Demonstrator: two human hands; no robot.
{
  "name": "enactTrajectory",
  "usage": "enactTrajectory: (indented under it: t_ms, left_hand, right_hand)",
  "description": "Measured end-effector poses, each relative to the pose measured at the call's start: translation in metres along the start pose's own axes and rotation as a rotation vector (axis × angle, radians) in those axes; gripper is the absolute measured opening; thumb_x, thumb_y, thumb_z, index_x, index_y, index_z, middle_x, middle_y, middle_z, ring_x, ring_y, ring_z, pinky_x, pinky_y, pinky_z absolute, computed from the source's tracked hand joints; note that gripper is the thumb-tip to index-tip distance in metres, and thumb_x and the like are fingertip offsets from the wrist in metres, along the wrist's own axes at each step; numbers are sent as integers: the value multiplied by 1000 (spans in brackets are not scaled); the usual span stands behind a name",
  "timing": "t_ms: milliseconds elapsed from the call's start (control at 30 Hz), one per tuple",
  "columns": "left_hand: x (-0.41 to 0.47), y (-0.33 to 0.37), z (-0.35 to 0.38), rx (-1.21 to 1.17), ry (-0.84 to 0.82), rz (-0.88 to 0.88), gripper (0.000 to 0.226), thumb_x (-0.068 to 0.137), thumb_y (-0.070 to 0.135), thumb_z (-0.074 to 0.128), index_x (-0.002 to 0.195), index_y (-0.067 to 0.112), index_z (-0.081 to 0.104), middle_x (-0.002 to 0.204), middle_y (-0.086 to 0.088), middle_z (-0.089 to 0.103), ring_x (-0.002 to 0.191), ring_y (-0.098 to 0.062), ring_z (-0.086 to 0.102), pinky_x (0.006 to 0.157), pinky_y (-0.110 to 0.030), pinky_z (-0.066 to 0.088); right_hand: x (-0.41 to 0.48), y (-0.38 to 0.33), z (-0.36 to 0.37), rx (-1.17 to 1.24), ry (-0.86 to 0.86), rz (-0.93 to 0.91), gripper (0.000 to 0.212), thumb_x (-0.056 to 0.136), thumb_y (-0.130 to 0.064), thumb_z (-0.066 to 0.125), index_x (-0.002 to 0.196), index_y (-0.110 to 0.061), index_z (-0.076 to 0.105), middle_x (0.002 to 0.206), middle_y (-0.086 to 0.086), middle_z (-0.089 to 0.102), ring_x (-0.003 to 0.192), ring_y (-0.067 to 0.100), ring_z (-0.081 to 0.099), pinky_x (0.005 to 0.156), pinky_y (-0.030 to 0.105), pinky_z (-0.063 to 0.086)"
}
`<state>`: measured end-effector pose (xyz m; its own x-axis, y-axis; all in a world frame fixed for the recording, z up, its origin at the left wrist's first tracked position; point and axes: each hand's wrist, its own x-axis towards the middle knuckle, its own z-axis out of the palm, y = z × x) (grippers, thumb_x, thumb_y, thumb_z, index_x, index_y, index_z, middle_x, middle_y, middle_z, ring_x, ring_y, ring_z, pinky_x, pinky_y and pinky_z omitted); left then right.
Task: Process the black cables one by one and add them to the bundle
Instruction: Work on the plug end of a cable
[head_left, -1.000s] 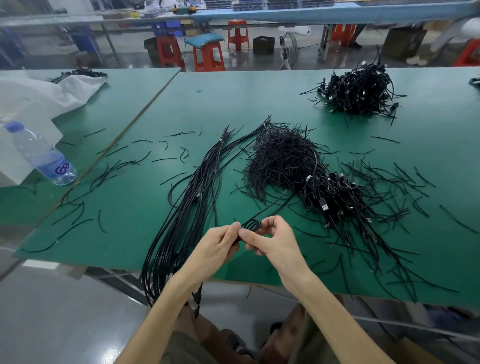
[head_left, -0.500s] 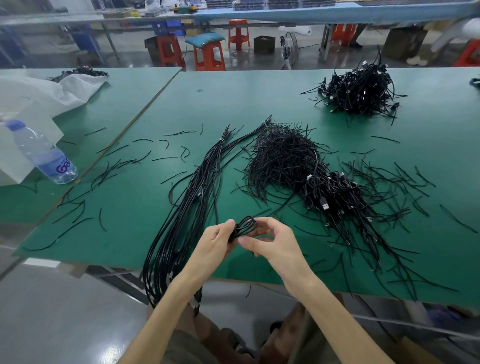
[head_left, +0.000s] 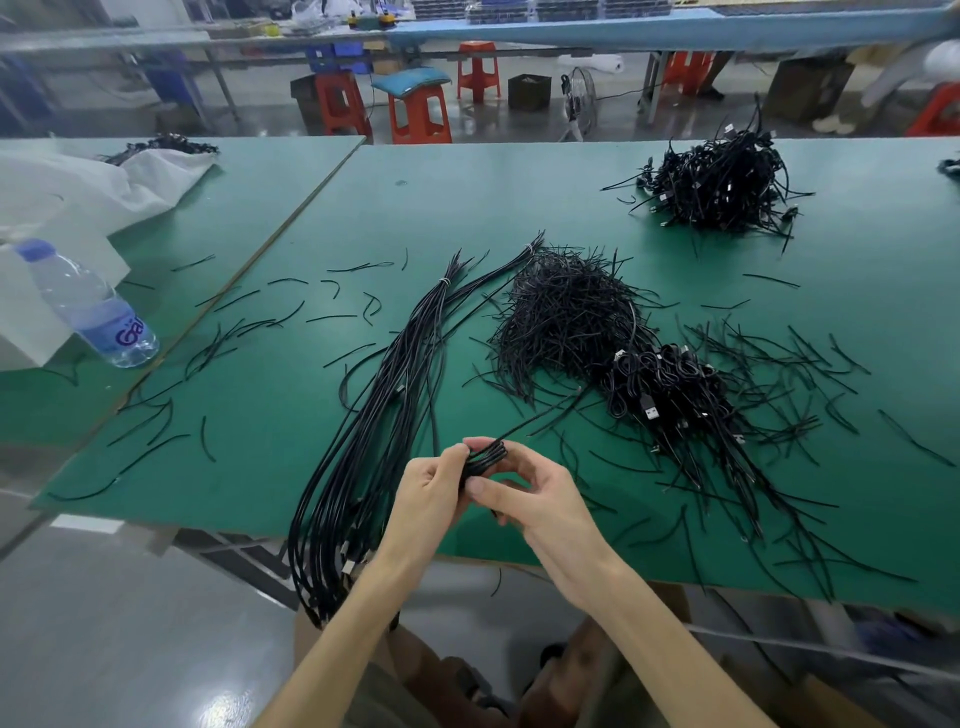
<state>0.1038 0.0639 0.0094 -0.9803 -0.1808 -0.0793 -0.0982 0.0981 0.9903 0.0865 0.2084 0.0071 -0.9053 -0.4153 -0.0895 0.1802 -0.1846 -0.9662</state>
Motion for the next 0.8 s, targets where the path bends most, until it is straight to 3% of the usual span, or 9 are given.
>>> enactTrajectory:
  t_ms: [100, 167, 233, 300, 367, 533, 633, 800]
  left_hand:
    - [-2, 0, -1, -21, -16, 1, 43, 109, 19, 39, 100, 21, 81, 44, 8, 54, 37, -1, 40, 39, -12, 30]
    - [-3, 0, 0, -20, -15, -21, 44, 110, 25, 40, 99, 13, 81, 43, 8, 48, 37, -3, 37, 39, -13, 30]
    - [-3, 1, 1, -11, 0, -27, 59, 108, 38, 42, 70, 12, 78, 43, 4, 38, 38, -8, 29, 40, -17, 27]
    - [-4, 1, 2, 17, -2, -25, 70, 105, 51, 39, 44, 20, 54, 43, 2, 34, 39, -9, 26, 41, -18, 24]
    - [-5, 0, 1, 41, -26, -22, 68, 105, 53, 36, 44, 24, 45, 44, 4, 35, 39, -9, 25, 41, -20, 23]
    - [-5, -3, -7, 13, -217, -55, 58, 106, 52, 35, 59, 24, 53, 54, 1, 31, 47, -13, 20, 47, -25, 18]
    - [-7, -3, -11, -31, -302, -60, 49, 101, 53, 37, 71, 18, 54, 60, 1, 32, 52, -14, 20, 51, -30, 16]
    - [-9, -5, -7, -33, -225, 9, 51, 102, 51, 37, 60, 27, 54, 55, 4, 29, 50, -15, 17, 48, -31, 15]
  right_hand:
    - [-1, 1, 0, -68, -6, -38, 31, 87, -16, 80, 114, -28, 74, 108, 9, 71, 82, 19, 60, 67, 23, 48]
    - [0, 1, 1, -133, 24, -83, 29, 86, -17, 80, 112, -27, 72, 105, 6, 71, 77, 18, 61, 66, 23, 50]
    - [0, 2, 1, -209, 65, -126, 23, 86, -19, 81, 107, -23, 72, 100, 6, 71, 76, 21, 66, 71, 32, 56]
    - [0, 4, 2, -303, 107, -154, 17, 86, -23, 81, 101, -23, 73, 95, 6, 71, 80, 26, 68, 80, 46, 57]
    - [0, 4, 1, -366, 136, -171, 13, 86, -25, 81, 95, -24, 73, 90, 3, 71, 79, 25, 67, 81, 48, 55]
    - [-2, 3, -3, -408, 192, -197, 10, 85, -22, 81, 89, -24, 72, 86, -5, 70, 79, 16, 67, 78, 41, 55]
    - [-3, 2, -4, -382, 195, -185, 9, 86, -22, 80, 91, -26, 73, 88, -5, 73, 80, 17, 69, 80, 44, 56]
    - [-4, 3, -2, -350, 176, -161, 11, 87, -21, 79, 96, -23, 72, 90, -2, 74, 79, 17, 69, 80, 42, 58]
